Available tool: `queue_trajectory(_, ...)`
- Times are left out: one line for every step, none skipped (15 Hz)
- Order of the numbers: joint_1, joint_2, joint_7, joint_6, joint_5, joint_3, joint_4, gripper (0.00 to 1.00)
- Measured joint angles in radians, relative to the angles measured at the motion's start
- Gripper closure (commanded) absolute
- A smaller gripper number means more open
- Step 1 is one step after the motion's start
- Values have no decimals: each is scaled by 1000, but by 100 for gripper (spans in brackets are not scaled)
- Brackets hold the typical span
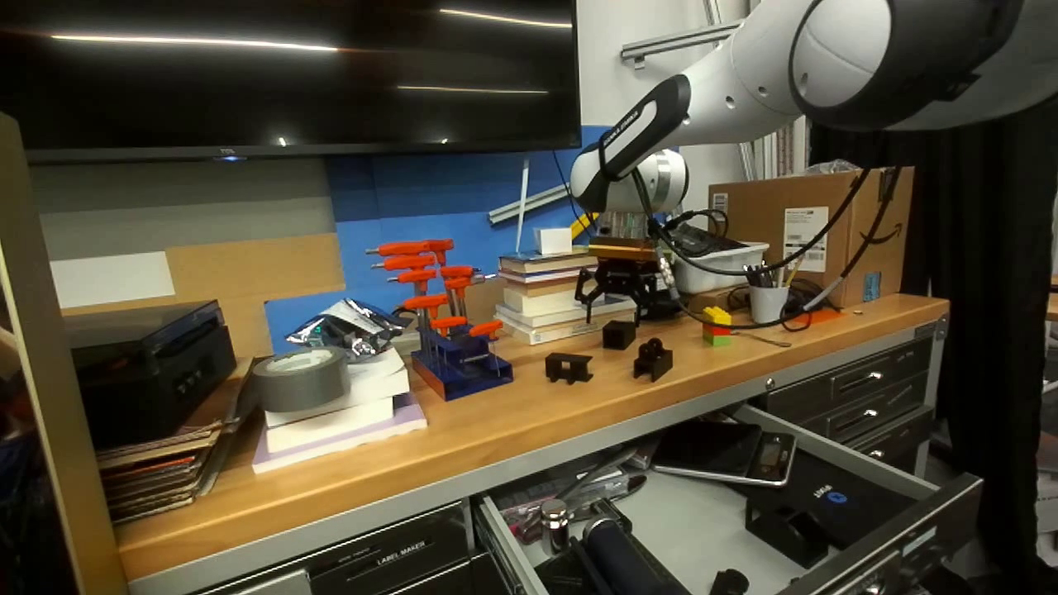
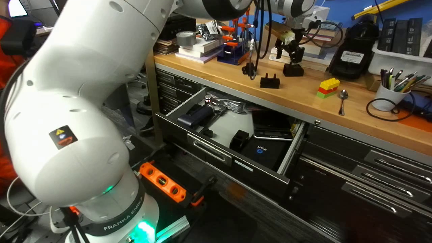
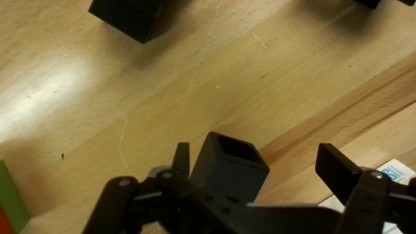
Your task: Pick up the black objects and put them in the open drawer and close it
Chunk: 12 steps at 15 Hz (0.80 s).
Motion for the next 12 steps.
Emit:
queue_trajectory(0,14,20,-9,0,-4,21,0)
queue_trajectory(0,26,40,-13,0,-10,39,0)
queue_trajectory(0,37,58,-14,0,-17,53,0)
queue_trajectory(0,48,74,-17,0,-24,66,0)
queue_trajectory(0,57,88,-17,0,-31,75,0)
queue_trajectory(0,66,100,-17,0,-36,84,0)
queue_trajectory(-1,74,111,-17,0,-40,91,0)
queue_trajectory(-2,82,120,-17,0,-42,97,0)
queue_trajectory(-3,90,129,-17,0,-43,104,0)
queue_trajectory(-4,98,137,-17,0,-43,111,0)
queue_trajectory(-4,105,145,-17,0,-43,118,0)
queue_trajectory(-4,113,151,-17,0,-43,125,0)
